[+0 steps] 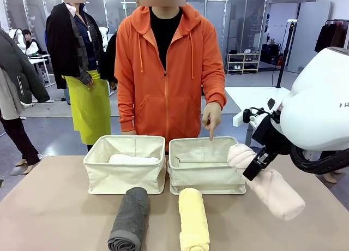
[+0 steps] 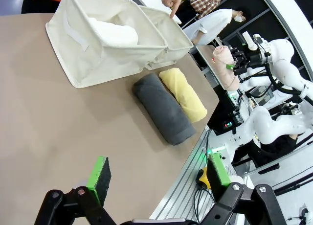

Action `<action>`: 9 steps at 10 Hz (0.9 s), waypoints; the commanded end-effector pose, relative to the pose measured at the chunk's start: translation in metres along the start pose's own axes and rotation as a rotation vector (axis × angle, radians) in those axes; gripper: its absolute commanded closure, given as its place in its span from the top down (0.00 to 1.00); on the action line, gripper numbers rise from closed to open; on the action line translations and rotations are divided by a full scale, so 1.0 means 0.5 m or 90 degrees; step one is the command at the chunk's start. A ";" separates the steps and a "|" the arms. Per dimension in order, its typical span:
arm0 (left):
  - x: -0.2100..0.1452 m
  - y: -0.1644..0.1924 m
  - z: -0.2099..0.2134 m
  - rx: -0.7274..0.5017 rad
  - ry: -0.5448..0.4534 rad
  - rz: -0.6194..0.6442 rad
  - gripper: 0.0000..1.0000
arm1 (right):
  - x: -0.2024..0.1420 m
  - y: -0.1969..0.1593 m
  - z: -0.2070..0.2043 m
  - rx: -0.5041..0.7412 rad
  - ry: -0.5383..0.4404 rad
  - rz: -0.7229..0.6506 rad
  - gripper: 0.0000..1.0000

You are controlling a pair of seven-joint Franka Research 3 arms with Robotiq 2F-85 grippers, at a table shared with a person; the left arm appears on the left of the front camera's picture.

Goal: Divide the towels into two baskets.
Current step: Pick up one hotel-folded towel from the bottom of the table and place it in the Fabric basket indicated by the person.

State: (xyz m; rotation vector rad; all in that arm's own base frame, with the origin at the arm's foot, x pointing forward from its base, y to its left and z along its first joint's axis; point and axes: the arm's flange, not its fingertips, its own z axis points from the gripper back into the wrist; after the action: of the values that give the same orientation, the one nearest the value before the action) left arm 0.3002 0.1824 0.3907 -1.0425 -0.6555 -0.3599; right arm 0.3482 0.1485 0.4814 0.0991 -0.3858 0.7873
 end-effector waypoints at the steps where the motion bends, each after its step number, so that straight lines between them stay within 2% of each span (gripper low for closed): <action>1: -0.003 -0.006 0.008 -0.008 0.002 -0.001 1.00 | 0.030 0.002 0.037 -0.016 -0.005 0.118 0.35; 3: -0.003 -0.006 0.008 -0.008 0.002 -0.001 1.00 | 0.169 -0.009 0.048 -0.032 0.028 0.315 0.35; 5: -0.003 -0.006 0.008 -0.008 0.002 -0.001 1.00 | 0.309 -0.023 -0.014 -0.059 0.087 0.504 0.35; 6: -0.003 -0.006 0.008 -0.008 0.002 -0.001 1.00 | 0.353 -0.024 -0.051 -0.048 0.100 0.555 0.35; 8: -0.003 -0.006 0.008 -0.008 0.002 -0.001 1.00 | 0.410 -0.046 -0.127 -0.047 0.130 0.599 0.35; 9: -0.003 -0.006 0.008 -0.008 0.002 -0.001 1.00 | 0.422 -0.061 -0.163 -0.040 0.111 0.607 0.35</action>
State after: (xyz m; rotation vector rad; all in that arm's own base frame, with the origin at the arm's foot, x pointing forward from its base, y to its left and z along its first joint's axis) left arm 0.3002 0.1823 0.3908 -1.0421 -0.6548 -0.3601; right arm 0.5198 0.2891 0.4809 -0.2155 -0.2489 1.6887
